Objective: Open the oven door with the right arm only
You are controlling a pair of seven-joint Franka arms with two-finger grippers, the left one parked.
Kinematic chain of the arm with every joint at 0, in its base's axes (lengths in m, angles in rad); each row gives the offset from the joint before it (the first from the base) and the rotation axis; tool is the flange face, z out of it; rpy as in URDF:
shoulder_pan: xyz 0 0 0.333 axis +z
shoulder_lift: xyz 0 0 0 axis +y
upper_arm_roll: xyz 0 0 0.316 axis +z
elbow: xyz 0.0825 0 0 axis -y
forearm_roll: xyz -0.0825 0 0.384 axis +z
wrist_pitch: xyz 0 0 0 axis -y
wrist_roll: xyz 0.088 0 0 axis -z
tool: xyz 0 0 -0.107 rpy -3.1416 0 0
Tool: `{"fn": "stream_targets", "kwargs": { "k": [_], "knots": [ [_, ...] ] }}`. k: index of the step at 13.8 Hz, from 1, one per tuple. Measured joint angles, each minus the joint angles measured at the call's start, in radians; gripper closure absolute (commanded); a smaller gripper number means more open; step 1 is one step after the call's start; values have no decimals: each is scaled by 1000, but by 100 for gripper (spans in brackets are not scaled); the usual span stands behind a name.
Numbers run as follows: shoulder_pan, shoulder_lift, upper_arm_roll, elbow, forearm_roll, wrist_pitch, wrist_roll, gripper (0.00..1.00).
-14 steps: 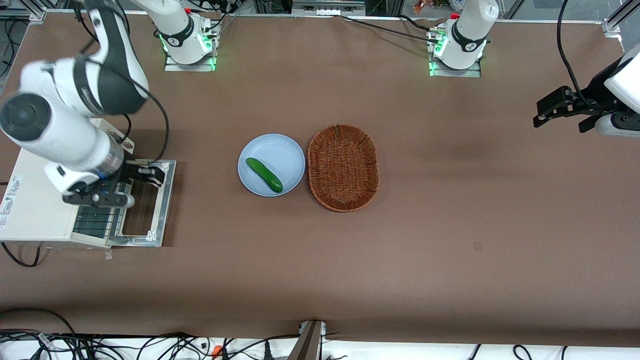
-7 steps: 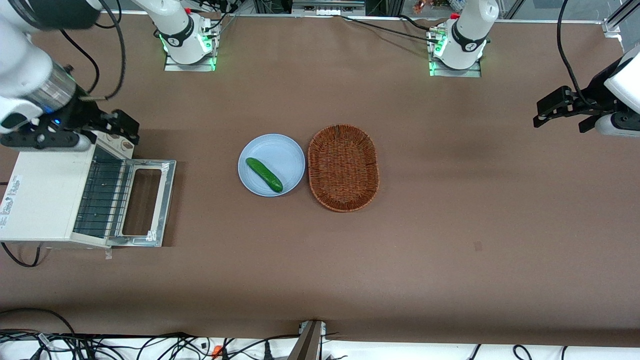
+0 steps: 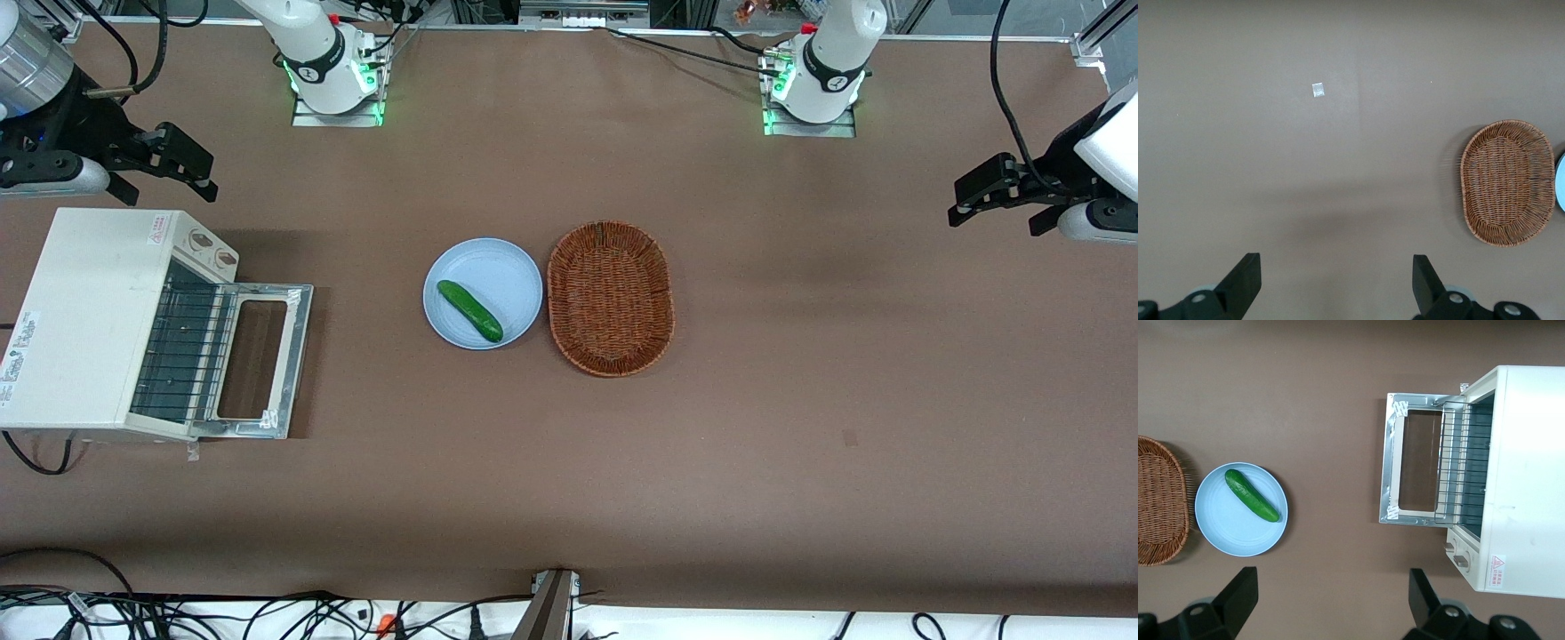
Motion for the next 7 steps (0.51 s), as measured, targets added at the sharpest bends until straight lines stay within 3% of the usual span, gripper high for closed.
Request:
{"fn": "stream_targets", "kwargs": {
  "k": [7],
  "knots": [
    [-1, 1, 15, -5, 0, -17, -21, 0]
  ]
}}
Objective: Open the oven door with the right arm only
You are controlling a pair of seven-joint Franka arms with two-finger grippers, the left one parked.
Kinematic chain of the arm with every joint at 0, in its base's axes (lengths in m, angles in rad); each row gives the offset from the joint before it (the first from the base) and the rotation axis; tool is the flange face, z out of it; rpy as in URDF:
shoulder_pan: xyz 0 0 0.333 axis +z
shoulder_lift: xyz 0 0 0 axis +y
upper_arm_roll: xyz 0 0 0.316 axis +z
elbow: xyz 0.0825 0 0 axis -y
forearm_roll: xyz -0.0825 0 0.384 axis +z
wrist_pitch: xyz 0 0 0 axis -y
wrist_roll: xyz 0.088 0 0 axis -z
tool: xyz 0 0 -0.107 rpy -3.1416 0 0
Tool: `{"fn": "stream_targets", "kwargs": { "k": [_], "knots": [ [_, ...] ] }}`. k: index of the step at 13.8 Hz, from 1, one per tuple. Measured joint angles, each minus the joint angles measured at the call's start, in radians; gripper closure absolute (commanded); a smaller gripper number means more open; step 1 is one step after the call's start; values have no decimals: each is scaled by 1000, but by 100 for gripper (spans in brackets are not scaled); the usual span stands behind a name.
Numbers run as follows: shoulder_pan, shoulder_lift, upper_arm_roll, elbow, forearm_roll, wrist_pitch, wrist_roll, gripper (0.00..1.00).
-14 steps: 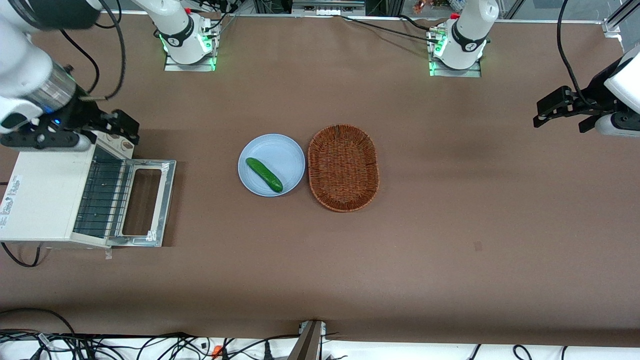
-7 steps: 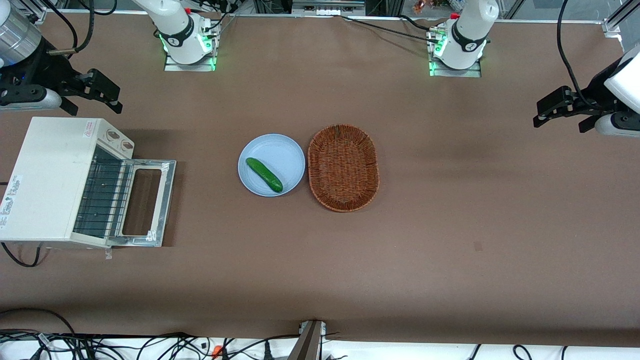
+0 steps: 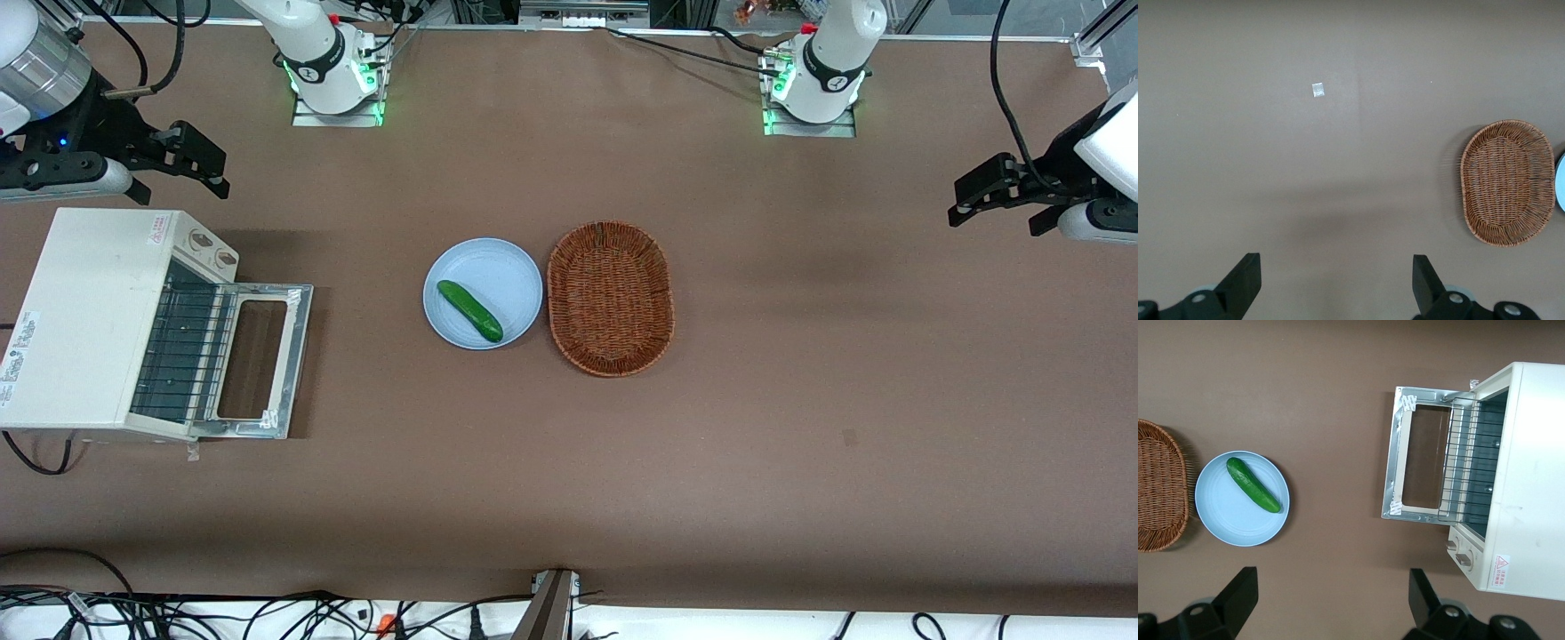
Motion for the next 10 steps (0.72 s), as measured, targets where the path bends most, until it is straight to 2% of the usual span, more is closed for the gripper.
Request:
{"fn": "stream_targets", "kwargs": {
  "k": [10],
  "knots": [
    [0, 0, 9, 0, 0, -58, 0, 0]
  ]
}}
